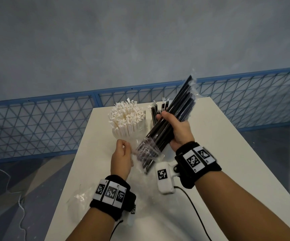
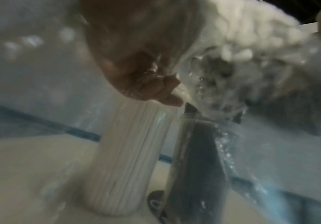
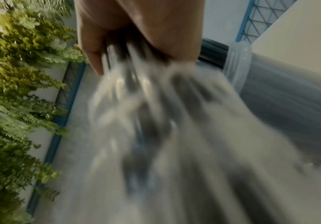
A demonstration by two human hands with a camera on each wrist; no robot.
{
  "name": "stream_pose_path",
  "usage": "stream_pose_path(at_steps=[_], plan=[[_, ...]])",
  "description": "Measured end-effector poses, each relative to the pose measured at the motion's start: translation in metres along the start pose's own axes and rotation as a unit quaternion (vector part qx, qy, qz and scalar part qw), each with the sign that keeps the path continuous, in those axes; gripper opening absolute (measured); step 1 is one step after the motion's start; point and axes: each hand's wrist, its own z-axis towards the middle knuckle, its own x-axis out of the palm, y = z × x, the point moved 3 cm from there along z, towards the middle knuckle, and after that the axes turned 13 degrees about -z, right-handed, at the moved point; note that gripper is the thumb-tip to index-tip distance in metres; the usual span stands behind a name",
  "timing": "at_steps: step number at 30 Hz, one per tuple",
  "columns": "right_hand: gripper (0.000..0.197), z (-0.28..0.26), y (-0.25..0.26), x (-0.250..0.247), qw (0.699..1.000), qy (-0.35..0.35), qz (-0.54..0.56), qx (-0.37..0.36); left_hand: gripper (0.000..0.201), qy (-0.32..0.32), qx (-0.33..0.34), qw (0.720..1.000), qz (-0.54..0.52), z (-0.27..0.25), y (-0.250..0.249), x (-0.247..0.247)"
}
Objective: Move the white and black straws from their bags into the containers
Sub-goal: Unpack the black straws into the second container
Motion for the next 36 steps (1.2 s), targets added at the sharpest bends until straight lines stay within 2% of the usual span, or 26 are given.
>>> stream_pose_path(at_steps=[3, 8, 10, 13, 17, 21, 26, 29, 36], plan=[[0.009, 0.007, 0.022, -0.006, 0.998, -0.041, 0.037, -0.031, 0.02, -0.039, -0.036, 0.997, -0.048, 0.0, 0.008, -0.005], [0.034, 0.018, 0.049, -0.016, 0.987, -0.119, 0.044, -0.098, 0.025, -0.1, -0.099, 0.981, -0.134, -0.002, 0.014, -0.013], [0.038, 0.018, 0.063, -0.016, 0.981, -0.141, 0.008, -0.136, 0.025, -0.112, -0.111, 0.977, -0.144, -0.002, 0.014, -0.015], [0.031, 0.017, 0.079, -0.012, 0.958, -0.163, -0.116, -0.206, 0.023, -0.131, -0.124, 0.97, -0.163, 0.0, 0.013, -0.017], [0.041, 0.014, 0.07, -0.001, 0.926, -0.152, -0.235, -0.252, 0.015, -0.129, -0.118, 0.967, -0.187, 0.002, 0.007, -0.014], [0.039, 0.016, 0.062, 0.005, 0.925, -0.15, -0.24, -0.252, 0.017, -0.1, -0.109, 0.966, -0.211, -0.001, -0.001, -0.008], [0.039, 0.018, 0.082, 0.015, 0.911, -0.127, -0.252, -0.302, 0.015, -0.103, -0.108, 0.962, -0.228, -0.002, -0.006, -0.007], [0.035, 0.028, 0.066, 0.013, 0.915, -0.118, -0.264, -0.281, 0.013, -0.1, -0.107, 0.962, -0.229, 0.001, -0.009, -0.001], [0.037, 0.047, 0.004, -0.004, 0.913, -0.077, -0.367, -0.159, 0.018, -0.098, -0.089, 0.957, -0.256, 0.011, -0.018, 0.014]])
